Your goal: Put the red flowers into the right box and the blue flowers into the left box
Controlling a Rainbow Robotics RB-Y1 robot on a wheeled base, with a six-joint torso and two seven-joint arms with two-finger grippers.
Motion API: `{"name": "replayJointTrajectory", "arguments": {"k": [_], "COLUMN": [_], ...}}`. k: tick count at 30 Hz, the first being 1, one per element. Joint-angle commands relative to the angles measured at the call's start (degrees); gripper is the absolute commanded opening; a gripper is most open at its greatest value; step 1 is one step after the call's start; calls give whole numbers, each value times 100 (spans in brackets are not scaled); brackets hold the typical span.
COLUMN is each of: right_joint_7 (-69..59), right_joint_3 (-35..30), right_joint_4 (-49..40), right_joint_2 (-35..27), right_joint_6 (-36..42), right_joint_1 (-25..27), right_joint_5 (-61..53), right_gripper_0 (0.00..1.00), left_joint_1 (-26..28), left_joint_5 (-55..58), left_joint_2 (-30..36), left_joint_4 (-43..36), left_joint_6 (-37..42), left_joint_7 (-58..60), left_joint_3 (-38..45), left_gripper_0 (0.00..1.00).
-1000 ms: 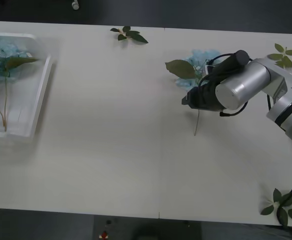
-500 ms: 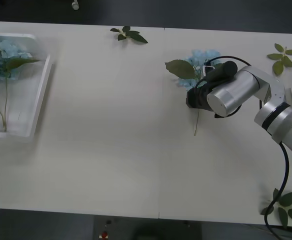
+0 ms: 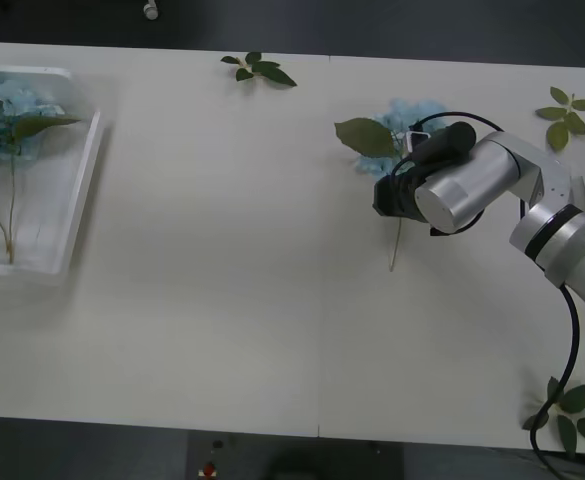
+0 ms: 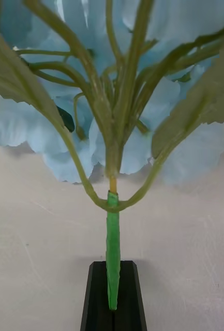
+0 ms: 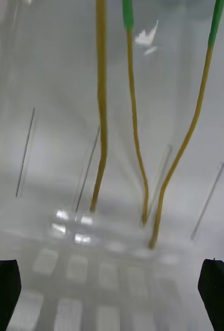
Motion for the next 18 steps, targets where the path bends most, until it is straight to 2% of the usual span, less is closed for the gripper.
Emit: {"name": "replayJointTrajectory", "arguments": {"k": [1, 4, 9, 10, 15, 18], "right_joint_7": [-265, -230, -80, 201, 1466, 2442], "right_joint_3": [-53, -53, -53, -62, -202, -378], "right_joint_4": [-428, -955, -1948, -2142, -2326, -2309], "right_joint_2": [-391, -865, -2289, -2729, -3924, -4337], "right_joint_6": [41, 498, 1641, 1834, 2405, 2730], "right_joint_1": [-162, -373, -1181, -1427, -1990, -2016], "right_joint_5": [-308, -906, -3103, -3832, -5915, -6531], "right_gripper_0": [0, 0, 0, 0, 0, 0], "left_joint_1": [-68, -16, 46, 55, 72, 72], "left_joint_5": [-32, 82, 943, 1295, 2824, 3694], "left_joint_2": [316, 343, 536, 545, 466, 299], "left_joint_4": [-49, -49, -49, -49, -49, -49], "left_joint_6": [1202, 1668, 1765, 1756, 1571, 1554], "left_joint_7": [-908, -1233, -1989, -2244, -3202, -3764], "left_joint_3": [1352, 1888, 2354, 2450, 2494, 2494], "left_gripper_0": [100, 100, 100, 100, 100, 100]}}
